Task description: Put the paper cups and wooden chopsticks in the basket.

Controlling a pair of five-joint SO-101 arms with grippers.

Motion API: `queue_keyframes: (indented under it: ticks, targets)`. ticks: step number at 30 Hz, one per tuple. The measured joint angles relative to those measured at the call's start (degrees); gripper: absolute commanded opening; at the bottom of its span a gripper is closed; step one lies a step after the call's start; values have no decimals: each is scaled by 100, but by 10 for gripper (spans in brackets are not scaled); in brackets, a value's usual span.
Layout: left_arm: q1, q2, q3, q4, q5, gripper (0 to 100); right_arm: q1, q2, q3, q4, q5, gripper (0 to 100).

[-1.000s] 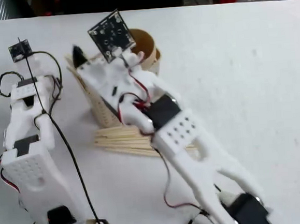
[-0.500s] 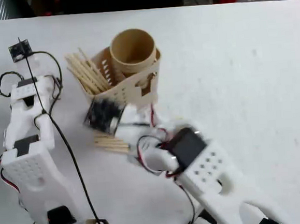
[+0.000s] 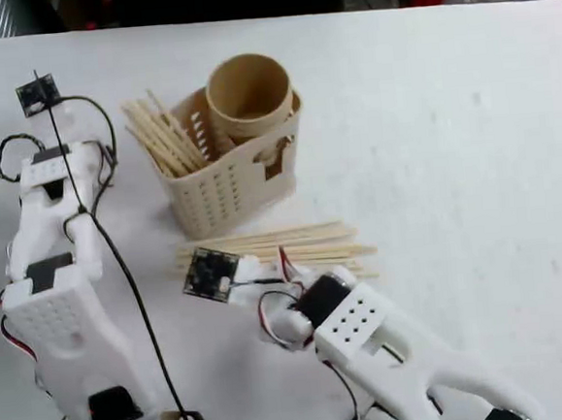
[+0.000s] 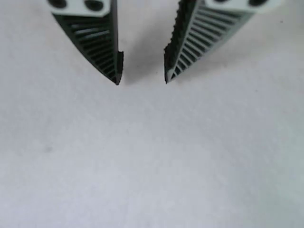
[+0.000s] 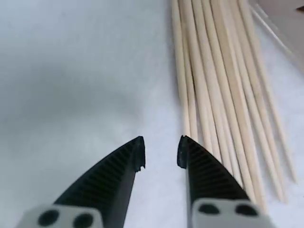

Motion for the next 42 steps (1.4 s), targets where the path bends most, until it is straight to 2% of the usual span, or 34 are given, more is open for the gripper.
queue_keyframes:
  ticks: [4,11,16,23,30,38,42]
  targets:
    - [0,0,0,0,0,161,35,492,35,-334,211,112]
    - [0,0,0,0,0,161,554,1811,-325,-738,536,111]
    - [0,0,0,0,0,161,642,2259,-510,-862,536,10]
    - [0,0,0,0,0,161,686,2347,-554,-897,536,25]
    - [0,0,0,0,0,161,923,2382,-826,-844,536,144]
    - [0,0,0,0,0,161,949,2382,-932,-844,536,94]
    - [0,0,0,0,0,161,949,2400,-932,-844,536,103]
